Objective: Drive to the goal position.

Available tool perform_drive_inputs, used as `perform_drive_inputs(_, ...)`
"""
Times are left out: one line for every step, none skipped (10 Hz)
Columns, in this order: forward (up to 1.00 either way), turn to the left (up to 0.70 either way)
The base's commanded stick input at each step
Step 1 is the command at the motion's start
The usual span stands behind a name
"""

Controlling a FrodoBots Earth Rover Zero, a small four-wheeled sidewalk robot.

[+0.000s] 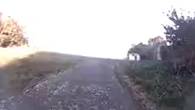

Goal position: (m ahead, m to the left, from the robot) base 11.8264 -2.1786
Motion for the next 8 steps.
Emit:
perform_drive_inputs(0.70,0.00)
perform_drive_inputs(0.70,0.00)
perform_drive_inputs(0.70,0.00)
perform_drive_inputs(0.70,0.00)
perform_drive_inputs(0.70,0.00)
perform_drive_inputs(0.70,0.00)
perform_drive_inputs(0.70,0.00)
perform_drive_inputs(0.70,0.00)
